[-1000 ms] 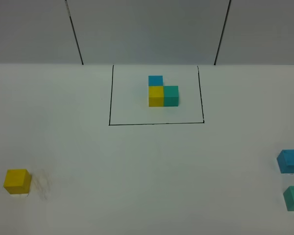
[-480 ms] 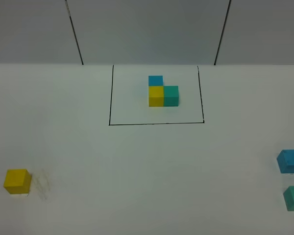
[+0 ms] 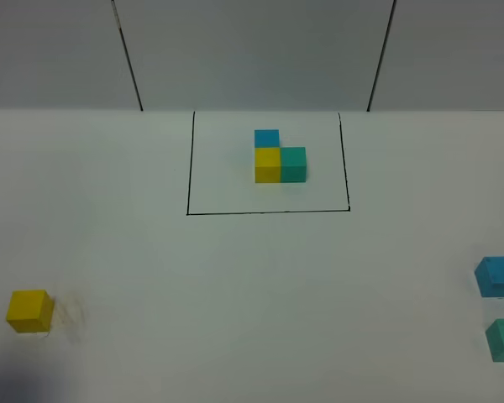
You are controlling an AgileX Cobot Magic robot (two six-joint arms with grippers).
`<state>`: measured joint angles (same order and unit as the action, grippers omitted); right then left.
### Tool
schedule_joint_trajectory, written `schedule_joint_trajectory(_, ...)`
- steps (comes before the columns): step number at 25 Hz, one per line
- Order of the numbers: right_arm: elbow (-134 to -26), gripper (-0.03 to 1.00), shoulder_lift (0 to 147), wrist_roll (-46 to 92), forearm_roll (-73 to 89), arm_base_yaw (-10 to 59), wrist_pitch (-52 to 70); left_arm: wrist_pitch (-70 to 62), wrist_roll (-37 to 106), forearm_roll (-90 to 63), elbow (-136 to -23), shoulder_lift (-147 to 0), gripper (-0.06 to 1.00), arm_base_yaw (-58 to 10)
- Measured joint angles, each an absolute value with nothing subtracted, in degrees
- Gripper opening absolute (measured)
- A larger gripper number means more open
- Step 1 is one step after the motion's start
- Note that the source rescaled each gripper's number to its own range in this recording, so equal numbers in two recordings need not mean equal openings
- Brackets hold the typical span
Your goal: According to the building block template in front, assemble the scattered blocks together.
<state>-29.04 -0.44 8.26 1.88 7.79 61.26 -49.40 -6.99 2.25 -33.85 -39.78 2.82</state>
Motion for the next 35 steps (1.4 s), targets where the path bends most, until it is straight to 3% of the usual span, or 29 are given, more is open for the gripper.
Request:
schedule_joint_trajectory(15, -29.0, 0.74, -0.4, 8.3, 1.9, 7.8, 61.3, -30.8, -4.1, -1.8, -37.5, -71.8, 0.9, 2.8)
schedule_joint_trajectory(35, -29.0, 0.74, -0.4, 8.3, 1.9, 7.8, 61.3, -19.2, 2.0, -8.1, -37.5, -90.0, 0.82, 2.8)
